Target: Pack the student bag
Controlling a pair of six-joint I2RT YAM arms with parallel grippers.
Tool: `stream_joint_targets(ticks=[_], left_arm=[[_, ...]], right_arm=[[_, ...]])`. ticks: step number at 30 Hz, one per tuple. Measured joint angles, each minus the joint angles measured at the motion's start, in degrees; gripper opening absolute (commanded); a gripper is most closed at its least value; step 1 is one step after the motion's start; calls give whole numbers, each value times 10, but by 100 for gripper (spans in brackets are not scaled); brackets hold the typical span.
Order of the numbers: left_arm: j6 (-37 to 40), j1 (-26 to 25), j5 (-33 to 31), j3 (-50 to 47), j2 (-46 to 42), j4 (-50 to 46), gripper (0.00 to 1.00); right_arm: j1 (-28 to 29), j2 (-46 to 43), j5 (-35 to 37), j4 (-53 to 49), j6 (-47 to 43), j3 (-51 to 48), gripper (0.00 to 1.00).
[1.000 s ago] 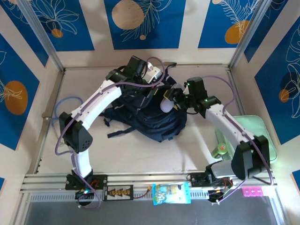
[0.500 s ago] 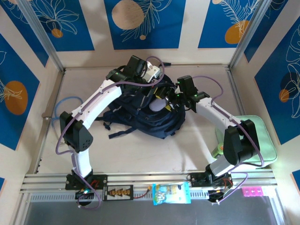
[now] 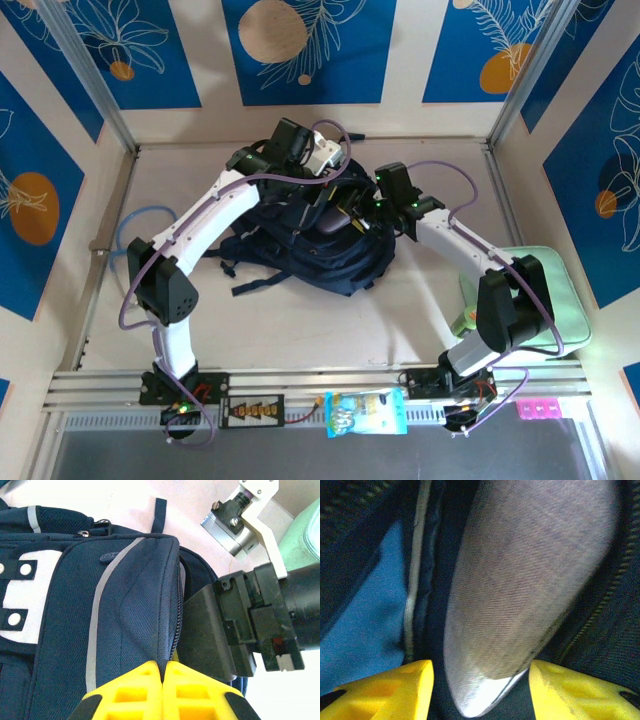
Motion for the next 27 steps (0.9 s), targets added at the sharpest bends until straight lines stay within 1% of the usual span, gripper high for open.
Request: stream_joint_targets(ticks=[2, 4, 6, 15, 20, 27], left_arm=[[-1, 0, 0, 0, 0, 0, 0], [-4, 0, 0, 0, 0, 0, 0], [-4, 0, 0, 0, 0, 1, 0], [-6, 0, 0, 0, 0, 1, 0], [-10, 0, -1, 0, 0, 1, 0], [-10, 3, -3, 0, 0, 1, 0]], right_arm=[[9, 0, 34, -9, 1, 2, 39], [13, 0, 53, -10, 4, 3, 26], [14, 4, 61, -10, 6, 6, 20], [17, 59, 57, 15, 5, 45, 18], [16, 81, 26, 75, 21, 41, 17], [19, 82, -3, 158, 58, 6, 19]])
